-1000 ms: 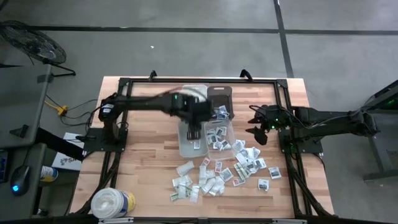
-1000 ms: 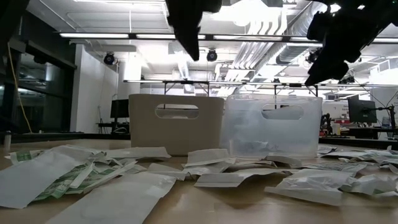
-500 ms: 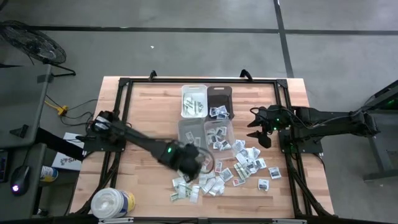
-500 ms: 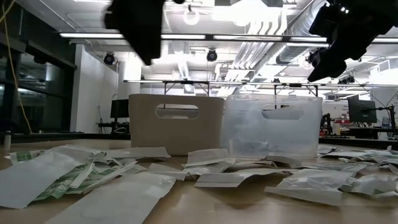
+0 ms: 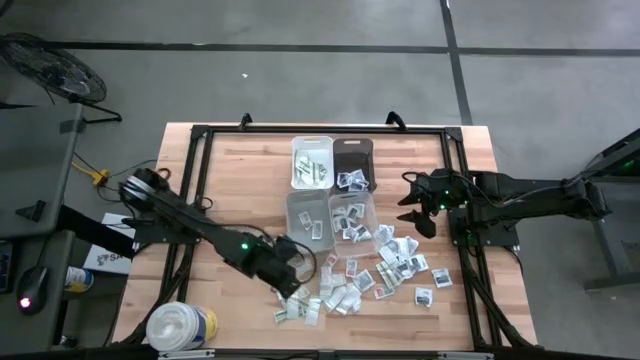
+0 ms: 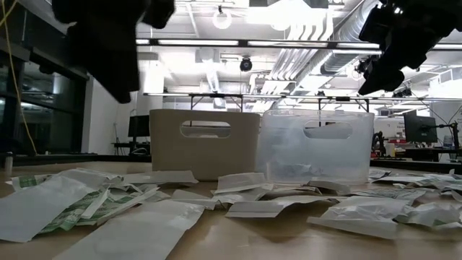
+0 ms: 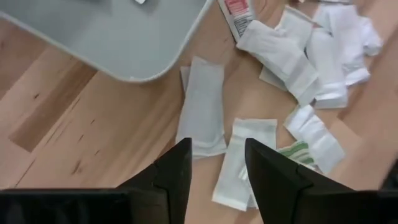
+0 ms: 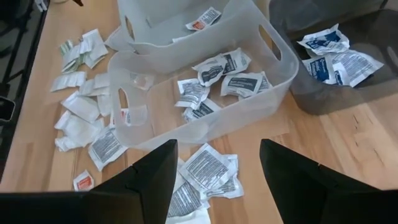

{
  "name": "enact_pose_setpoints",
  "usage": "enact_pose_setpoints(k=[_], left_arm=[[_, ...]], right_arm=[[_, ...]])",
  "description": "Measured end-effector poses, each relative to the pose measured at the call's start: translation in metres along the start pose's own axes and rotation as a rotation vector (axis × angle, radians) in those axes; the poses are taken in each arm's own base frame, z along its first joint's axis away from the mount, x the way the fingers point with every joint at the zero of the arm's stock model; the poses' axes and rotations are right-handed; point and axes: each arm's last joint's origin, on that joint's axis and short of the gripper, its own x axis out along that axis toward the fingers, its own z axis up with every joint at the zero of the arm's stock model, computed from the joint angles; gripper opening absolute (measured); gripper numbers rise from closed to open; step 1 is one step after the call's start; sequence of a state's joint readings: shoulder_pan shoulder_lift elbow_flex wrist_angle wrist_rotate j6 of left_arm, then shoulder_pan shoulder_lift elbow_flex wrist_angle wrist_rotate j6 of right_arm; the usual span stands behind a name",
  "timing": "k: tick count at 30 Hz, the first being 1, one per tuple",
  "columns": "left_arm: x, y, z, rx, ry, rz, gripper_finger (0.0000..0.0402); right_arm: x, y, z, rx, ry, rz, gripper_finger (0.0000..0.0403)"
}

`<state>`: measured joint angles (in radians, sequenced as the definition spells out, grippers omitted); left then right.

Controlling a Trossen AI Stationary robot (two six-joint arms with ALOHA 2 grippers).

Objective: Pick & Place First Aid Supplies
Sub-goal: Put the green bandage pack into the white bin

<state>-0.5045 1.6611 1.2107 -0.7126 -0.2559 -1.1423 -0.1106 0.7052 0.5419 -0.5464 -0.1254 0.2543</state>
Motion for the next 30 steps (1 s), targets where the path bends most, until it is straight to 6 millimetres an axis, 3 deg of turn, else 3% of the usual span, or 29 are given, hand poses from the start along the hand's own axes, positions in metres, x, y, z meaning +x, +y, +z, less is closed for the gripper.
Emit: enact_pose_setpoints(k=[8, 22, 30], left_arm=[[0.029, 0.038, -0.025, -0.029, 0.052, -0.176, 0.0147], [0.056, 0.064, -0.045, -0.009, 0.048, -0.205, 0.0147], [0.068, 0.077, -0.055, -0.044, -0.029, -0.372, 0.0146]], right_arm=[[0.000, 0.000, 0.001, 0.056, -0.015, -0.013, 0.0222], [0.000, 0.000, 0.003, 0.159, -0.032, -0.016, 0.0222], [0.000, 0.000, 0.003, 0.173, -0.037, -0.025, 0.0222]])
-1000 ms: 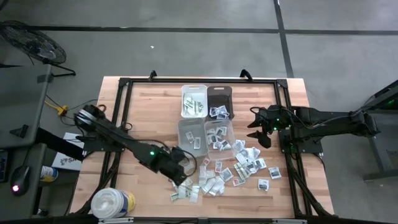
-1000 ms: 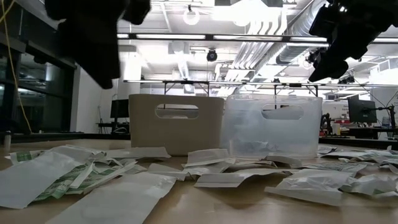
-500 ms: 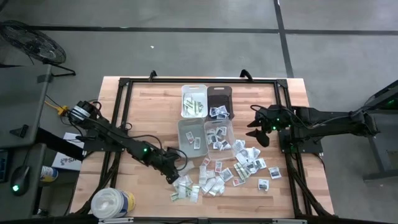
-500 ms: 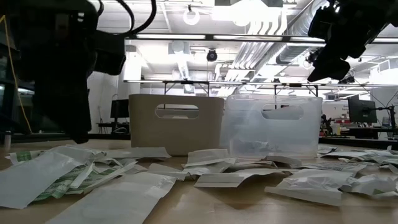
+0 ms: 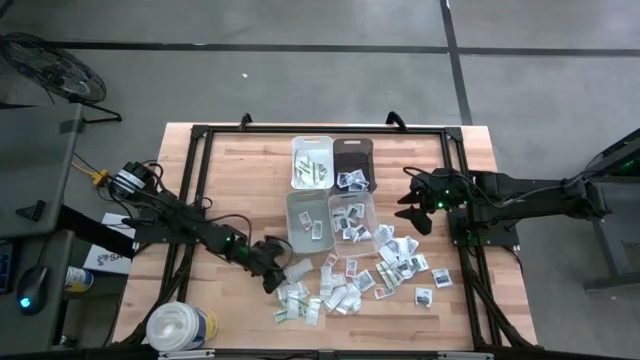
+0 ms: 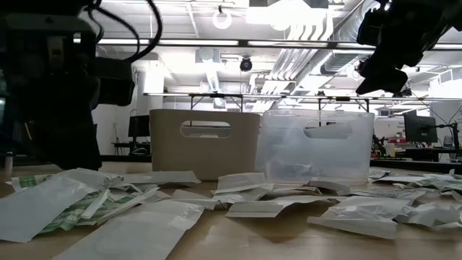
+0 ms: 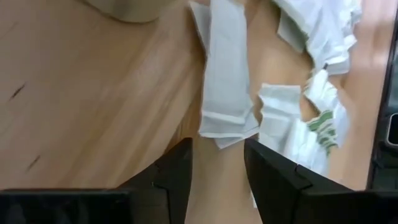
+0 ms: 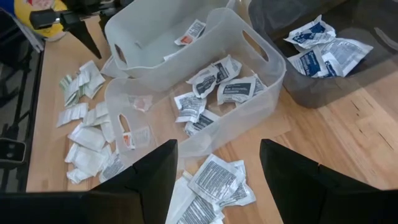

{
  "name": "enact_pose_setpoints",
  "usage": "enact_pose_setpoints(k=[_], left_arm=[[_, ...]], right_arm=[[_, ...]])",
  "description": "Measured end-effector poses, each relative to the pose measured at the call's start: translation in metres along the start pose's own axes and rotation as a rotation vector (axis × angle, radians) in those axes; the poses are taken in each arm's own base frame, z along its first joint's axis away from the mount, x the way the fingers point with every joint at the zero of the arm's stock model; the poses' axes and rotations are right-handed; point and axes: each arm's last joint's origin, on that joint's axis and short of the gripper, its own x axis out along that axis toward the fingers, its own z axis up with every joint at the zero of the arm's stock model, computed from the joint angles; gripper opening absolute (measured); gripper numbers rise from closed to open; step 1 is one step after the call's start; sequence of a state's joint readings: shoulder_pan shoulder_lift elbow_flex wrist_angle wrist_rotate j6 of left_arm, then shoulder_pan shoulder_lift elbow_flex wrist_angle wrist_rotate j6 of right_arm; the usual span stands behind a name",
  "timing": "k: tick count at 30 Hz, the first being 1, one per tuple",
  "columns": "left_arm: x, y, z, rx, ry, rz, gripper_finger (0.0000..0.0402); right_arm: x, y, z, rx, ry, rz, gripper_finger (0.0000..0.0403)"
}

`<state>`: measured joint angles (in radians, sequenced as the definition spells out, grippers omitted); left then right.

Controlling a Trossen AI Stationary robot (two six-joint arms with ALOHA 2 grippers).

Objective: Pick & Place First Aid Supplies
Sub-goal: Put the green bandage pack into the white bin

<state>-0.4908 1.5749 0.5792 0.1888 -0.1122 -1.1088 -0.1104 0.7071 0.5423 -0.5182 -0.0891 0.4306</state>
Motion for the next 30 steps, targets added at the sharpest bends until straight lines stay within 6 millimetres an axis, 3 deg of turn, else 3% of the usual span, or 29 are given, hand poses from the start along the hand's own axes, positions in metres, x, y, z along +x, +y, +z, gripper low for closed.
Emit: enact_pose_setpoints(k=[12, 19, 30], left_arm=[[-0.002, 0.023, -0.010, -0.146, -0.067, -0.111, 0.0146], [-0.003, 0.022, -0.011, -0.325, -0.042, -0.141, 0.0146], [-0.002, 0.023, -0.010, -0.423, -0.084, -0.123, 0.0147]], right_arm=[[0.000, 0.000, 0.000, 0.019, -0.003, -0.007, 0.0222], [0.000, 0.000, 0.000, 0.038, -0.003, -0.007, 0.0222], [0.000, 0.000, 0.000, 0.041, -0.007, -0.014, 0.0222]])
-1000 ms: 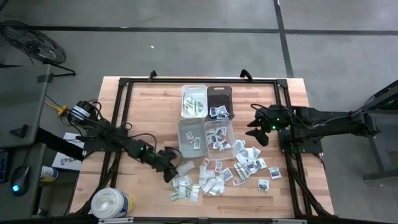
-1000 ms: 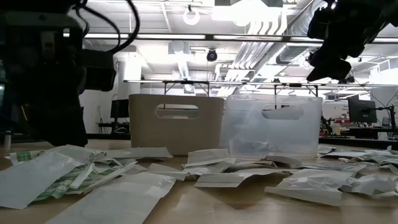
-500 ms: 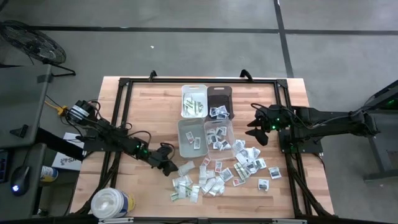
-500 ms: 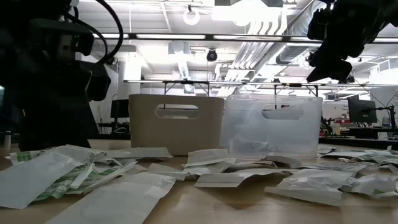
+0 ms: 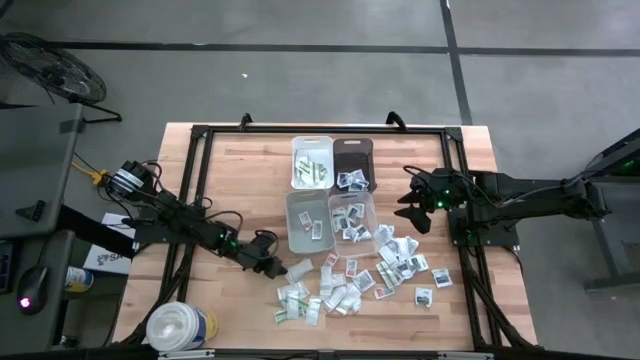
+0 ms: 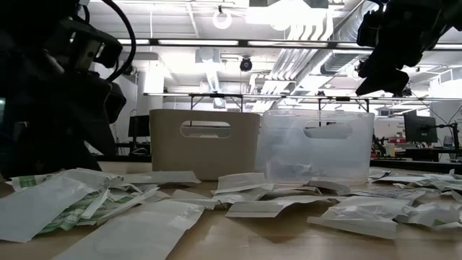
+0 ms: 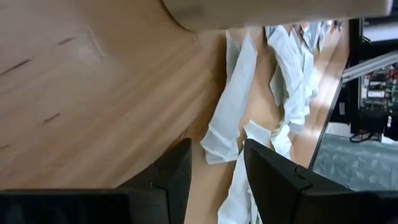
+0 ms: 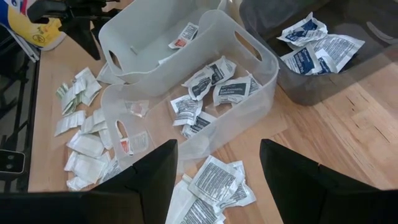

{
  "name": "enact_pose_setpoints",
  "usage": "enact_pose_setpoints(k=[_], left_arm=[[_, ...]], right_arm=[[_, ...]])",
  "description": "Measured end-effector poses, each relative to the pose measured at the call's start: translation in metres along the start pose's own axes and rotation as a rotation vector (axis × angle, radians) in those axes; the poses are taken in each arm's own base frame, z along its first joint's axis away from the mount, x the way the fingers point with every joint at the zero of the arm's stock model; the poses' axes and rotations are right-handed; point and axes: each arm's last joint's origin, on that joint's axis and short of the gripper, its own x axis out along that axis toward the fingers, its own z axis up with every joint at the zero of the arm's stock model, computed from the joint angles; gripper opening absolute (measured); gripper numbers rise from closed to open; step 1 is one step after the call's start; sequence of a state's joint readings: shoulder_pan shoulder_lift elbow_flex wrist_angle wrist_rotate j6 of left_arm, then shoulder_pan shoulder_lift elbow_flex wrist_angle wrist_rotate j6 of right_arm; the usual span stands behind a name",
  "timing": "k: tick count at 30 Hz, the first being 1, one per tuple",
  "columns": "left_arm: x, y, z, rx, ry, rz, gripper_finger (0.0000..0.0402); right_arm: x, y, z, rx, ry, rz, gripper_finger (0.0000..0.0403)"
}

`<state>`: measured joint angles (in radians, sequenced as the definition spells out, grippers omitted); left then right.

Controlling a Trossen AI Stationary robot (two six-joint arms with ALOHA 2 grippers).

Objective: Pick & Place First Aid Supplies
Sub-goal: Put the green bandage pack into the white bin

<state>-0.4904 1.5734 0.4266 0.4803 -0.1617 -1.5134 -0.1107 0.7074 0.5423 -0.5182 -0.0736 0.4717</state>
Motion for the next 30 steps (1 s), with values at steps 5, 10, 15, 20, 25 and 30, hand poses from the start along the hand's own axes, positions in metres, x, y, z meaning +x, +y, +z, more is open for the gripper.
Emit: enact_pose_setpoints(k=[5, 10, 15, 20, 25, 30], left_arm=[[0.002, -0.004, 0.001, -0.011, -0.018, 0.015, 0.0147], [0.003, -0.007, 0.001, -0.003, -0.023, 0.063, 0.0147], [0.004, -0.010, 0.001, -0.002, -0.030, 0.065, 0.0147], [0.005, -0.015, 0.001, 0.002, -0.020, 0.071, 0.0147], [0.005, -0.016, 0.001, 0.000, -0.023, 0.060, 0.0147], [0.005, -0.017, 0.000, -0.004, -0.007, 0.056, 0.0147]], right_arm=[[0.000, 0.000, 0.000, 0.003, -0.008, -0.014, 0.0222], [0.000, -0.001, 0.000, 0.003, -0.011, -0.019, 0.0222], [0.000, -0.001, 0.000, 0.004, -0.011, -0.020, 0.0222], [0.000, -0.001, 0.000, 0.022, -0.011, -0.019, 0.0222], [0.000, -0.001, 0.000, 0.021, -0.009, -0.017, 0.0222], [0.000, -0.001, 0.000, 0.021, -0.008, -0.016, 0.0222]])
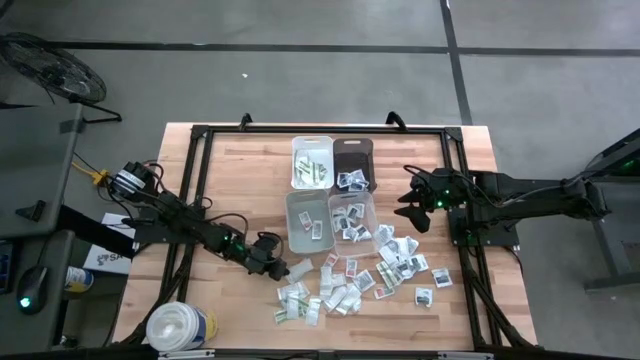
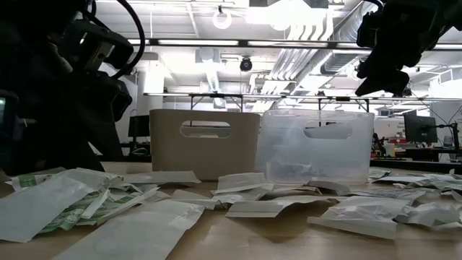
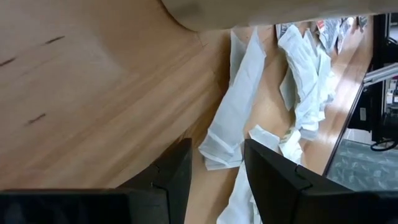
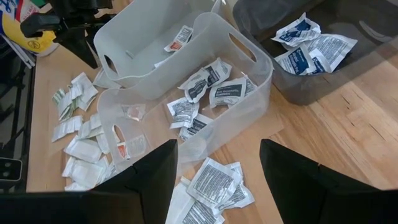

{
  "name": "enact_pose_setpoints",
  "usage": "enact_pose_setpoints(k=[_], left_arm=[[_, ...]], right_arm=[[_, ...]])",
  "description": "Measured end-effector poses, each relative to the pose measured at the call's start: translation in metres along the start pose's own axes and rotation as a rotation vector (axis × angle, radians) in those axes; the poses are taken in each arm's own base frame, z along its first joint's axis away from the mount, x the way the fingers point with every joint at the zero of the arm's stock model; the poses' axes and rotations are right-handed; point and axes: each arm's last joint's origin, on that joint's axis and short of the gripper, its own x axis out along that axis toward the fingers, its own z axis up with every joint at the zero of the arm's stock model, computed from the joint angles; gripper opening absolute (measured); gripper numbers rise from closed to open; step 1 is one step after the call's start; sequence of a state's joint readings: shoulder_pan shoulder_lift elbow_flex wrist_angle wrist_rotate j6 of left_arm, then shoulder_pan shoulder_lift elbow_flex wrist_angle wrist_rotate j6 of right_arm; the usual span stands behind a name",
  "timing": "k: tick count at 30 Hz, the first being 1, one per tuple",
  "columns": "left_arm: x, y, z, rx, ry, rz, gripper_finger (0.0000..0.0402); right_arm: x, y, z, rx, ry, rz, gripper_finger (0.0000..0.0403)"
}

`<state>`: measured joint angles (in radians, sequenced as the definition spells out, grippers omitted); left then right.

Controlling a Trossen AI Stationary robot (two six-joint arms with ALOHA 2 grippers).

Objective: Pick & Place First Aid Supplies
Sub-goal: Put the green bandage pack into the white bin

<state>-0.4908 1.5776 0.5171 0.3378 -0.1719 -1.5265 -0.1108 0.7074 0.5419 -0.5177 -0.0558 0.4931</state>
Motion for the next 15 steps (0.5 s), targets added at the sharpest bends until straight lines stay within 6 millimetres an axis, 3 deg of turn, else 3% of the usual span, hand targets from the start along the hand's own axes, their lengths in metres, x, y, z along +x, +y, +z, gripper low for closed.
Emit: enact_pose_setpoints(k=[15], left_arm=[[0.0048, -0.0039, -0.0008, 0.004, 0.004, 0.009, 0.0147]], right_arm=[[0.0001, -0.0001, -0.0002, -0.022, 0.001, 0.000, 0.0222]])
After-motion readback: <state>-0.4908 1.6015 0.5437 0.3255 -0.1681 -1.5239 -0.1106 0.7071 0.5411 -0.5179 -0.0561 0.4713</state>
